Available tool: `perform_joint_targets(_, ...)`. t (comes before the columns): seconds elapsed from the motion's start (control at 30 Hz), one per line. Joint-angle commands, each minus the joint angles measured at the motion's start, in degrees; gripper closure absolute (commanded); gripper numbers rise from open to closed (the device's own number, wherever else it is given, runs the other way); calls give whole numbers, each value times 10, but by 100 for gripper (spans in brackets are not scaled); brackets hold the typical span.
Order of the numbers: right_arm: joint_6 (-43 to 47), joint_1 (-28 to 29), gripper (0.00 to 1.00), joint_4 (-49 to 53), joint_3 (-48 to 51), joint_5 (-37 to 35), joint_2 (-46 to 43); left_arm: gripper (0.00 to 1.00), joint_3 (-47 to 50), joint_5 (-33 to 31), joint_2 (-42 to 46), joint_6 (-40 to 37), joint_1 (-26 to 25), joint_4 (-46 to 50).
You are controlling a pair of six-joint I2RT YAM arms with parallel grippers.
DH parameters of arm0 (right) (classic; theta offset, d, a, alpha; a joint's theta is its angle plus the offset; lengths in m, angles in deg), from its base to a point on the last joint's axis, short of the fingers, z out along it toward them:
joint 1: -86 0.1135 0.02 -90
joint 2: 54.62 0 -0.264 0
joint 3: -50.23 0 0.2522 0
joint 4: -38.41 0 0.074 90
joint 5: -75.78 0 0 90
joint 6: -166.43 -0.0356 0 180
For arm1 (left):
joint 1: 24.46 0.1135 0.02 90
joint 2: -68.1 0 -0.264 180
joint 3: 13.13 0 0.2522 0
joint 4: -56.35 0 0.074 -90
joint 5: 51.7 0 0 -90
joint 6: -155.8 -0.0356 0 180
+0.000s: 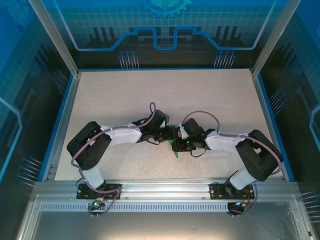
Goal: Fold a paper plane with a square sheet of paper (pick it up from the middle)
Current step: Fold the wing for the fifth time at the center of the table.
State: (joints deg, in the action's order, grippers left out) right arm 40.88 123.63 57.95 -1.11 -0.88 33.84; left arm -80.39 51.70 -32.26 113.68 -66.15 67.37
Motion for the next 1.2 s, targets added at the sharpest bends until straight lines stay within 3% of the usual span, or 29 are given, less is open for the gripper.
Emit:
perform_joint_targets(0.0,1,14,65,-9,2,11,17,49,-22,16,-6,-8,-1,3)
perform_joint_targets(0.5,-12,8,77,-34,20,18,19,48,-23,36,-22,-4,-2,-9)
perform_joint_targets(1.0,-15,6,78,-45,21,23,35,47,-19,50,-28,13,-1,-42)
perform_joint_targets(1.17,-18,5,78,-49,25,23,36,48,-17,23,-34,18,5,-38)
